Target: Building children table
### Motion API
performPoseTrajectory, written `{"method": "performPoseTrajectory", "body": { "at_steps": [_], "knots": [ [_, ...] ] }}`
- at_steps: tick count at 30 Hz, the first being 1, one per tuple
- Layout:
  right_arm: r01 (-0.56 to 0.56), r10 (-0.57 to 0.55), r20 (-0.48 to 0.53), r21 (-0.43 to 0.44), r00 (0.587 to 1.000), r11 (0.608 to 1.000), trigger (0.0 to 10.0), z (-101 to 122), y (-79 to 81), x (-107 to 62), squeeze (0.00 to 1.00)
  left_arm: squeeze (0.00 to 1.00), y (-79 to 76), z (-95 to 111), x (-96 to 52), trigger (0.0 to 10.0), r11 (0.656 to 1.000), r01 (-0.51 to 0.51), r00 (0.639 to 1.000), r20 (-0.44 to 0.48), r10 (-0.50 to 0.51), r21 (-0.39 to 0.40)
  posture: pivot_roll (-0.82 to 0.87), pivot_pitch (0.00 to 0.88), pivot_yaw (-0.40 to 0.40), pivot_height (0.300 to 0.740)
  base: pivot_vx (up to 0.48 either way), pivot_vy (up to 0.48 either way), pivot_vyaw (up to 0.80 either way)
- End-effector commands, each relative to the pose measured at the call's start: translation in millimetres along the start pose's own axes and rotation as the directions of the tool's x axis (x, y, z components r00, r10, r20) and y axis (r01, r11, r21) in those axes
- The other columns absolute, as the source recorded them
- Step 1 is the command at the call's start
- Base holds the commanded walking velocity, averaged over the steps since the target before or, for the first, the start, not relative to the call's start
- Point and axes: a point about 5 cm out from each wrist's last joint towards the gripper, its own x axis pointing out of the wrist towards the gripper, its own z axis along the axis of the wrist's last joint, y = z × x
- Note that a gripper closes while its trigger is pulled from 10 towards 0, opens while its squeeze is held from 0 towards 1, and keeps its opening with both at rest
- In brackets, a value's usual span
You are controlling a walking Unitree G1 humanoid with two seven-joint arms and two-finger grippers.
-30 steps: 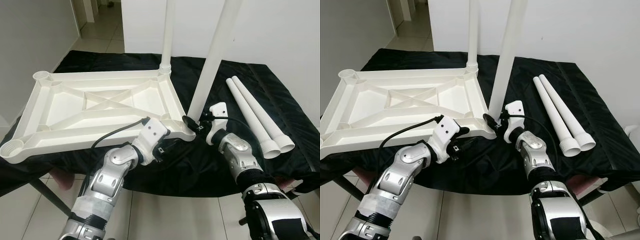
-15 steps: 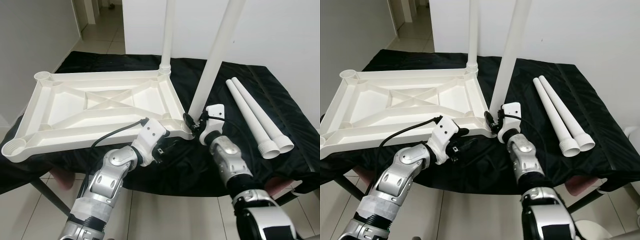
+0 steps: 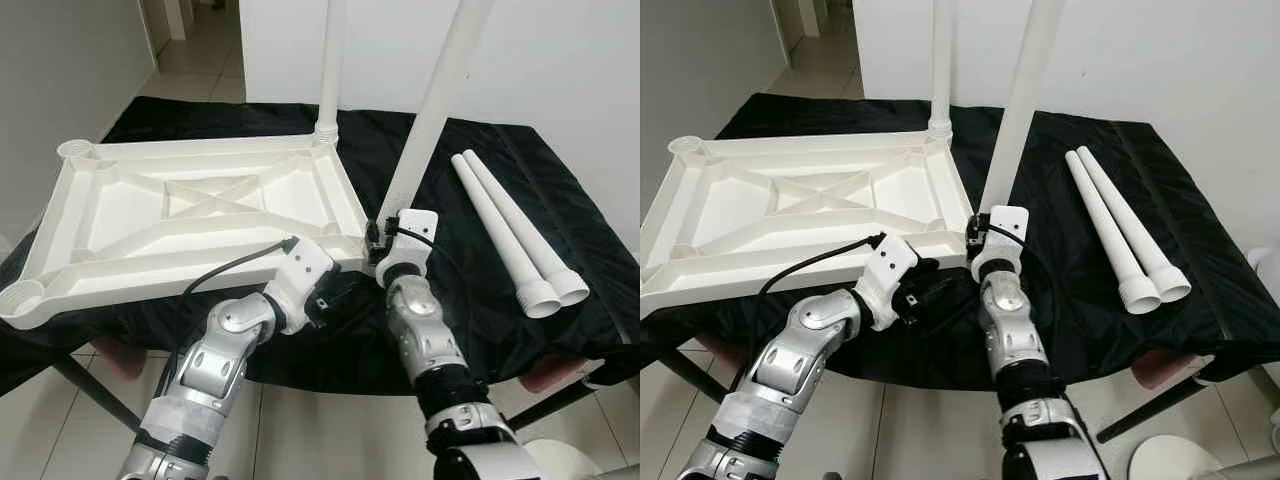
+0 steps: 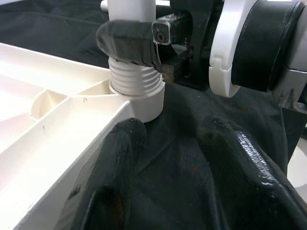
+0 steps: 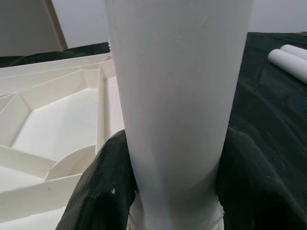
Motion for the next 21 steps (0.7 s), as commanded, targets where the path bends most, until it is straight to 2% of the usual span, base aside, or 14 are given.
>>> {"method": "performPoseTrajectory", "body": {
  "at_steps": [1, 4, 6, 7, 8, 9, 15, 16, 19, 21],
  "knots": [
    [-0.013, 0.011, 0.032, 0.07, 0.999, 0.997, 10.0, 8.1, 4.3, -0.6, 0.0, 0.0, 0.2, -0.9, -1.0, 10.0, 0.999, -0.034, 0.999, -0.006, 0.034, -0.011, 0.01, 0.051, -0.019, 0.74, 0.0, 0.0, 0.0],
    [-0.034, 0.031, 0.05, 0.059, 0.998, 0.998, 10.0, 11.9, 4.3, -0.6, 0.0, 0.0, 0.4, -0.6, -1.1, 10.0, 0.999, -0.034, 0.999, -0.007, 0.034, -0.01, 0.01, 0.057, -0.016, 0.74, 0.0, 0.0, 0.0],
    [-0.031, 0.028, 0.056, 0.042, 0.998, 0.999, 10.0, 14.1, -1.2, 0.3, 0.0, 0.0, 1.7, -0.1, -1.1, 10.0, 0.999, -0.036, 0.999, -0.008, 0.036, -0.005, 0.01, 0.059, -0.016, 0.74, 0.0, 0.0, 0.0],
    [-0.028, 0.026, 0.066, 0.035, 0.998, 0.999, 10.0, 16.2, -6.2, 0.9, 0.38, 0.0, 2.9, 0.3, -1.0, 10.0, 0.999, -0.037, 0.999, -0.008, 0.037, -0.004, 0.01, 0.059, -0.016, 0.74, 0.0, 0.0, 0.0],
    [-0.028, 0.026, 0.066, 0.035, 0.998, 0.999, 10.0, 16.2, -6.2, 0.9, 0.38, 0.0, 2.9, 0.3, -1.0, 10.0, 0.999, -0.037, 0.999, -0.008, 0.037, -0.004, 0.01, 0.059, -0.016, 0.74, 0.0, 0.0, 0.0],
    [-0.038, 0.036, 0.078, 0.031, 0.996, 0.999, 10.0, 18.6, -10.9, 1.4, 1.0, 0.0, 4.1, 0.8, -1.0, 10.0, 0.999, -0.04, 0.999, -0.008, 0.04, -0.003, 0.01, 0.06, -0.017, 0.74, 0.0, 0.0, 0.0],
    [-0.09, 0.089, 0.102, 0.006, 0.991, 0.996, 10.0, 27.7, -24.9, -0.2, 1.0, 0.0, 4.9, 1.2, -2.2, 10.0, 0.999, -0.048, 0.999, -0.009, 0.048, -0.005, 0.01, 0.06, -0.019, 0.74, 0.0, 0.0, 0.0],
    [-0.155, 0.156, 0.073, -0.014, 0.985, 0.988, 10.0, 25.4, -29.6, -0.2, 0.0, 0.0, 4.7, 1.5, -2.4, 10.0, 0.999, -0.05, 0.999, -0.008, 0.05, -0.007, 0.01, 0.062, -0.02, 0.74, 0.0, 0.0, 0.0],
    [-0.195, 0.196, 0.054, -0.023, 0.979, 0.98, 10.0, 23.6, -32.6, -0.2, 0.0, 0.0, 4.8, 1.7, -2.3, 10.0, 0.999, -0.051, 0.999, -0.008, 0.05, -0.008, 0.01, 0.062, -0.02, 0.74, 0.0, 0.0, 0.0],
    [-0.285, 0.287, 0.024, -0.061, 0.958, 0.957, 10.0, 20.1, -36.2, -0.1, 0.0, 0.0, 5.8, 2.2, -1.7, 10.0, 0.999, -0.053, 0.999, -0.007, 0.053, -0.007, 0.01, 0.059, -0.018, 0.74, 0.0, 0.0, 0.0]
  ]
}}
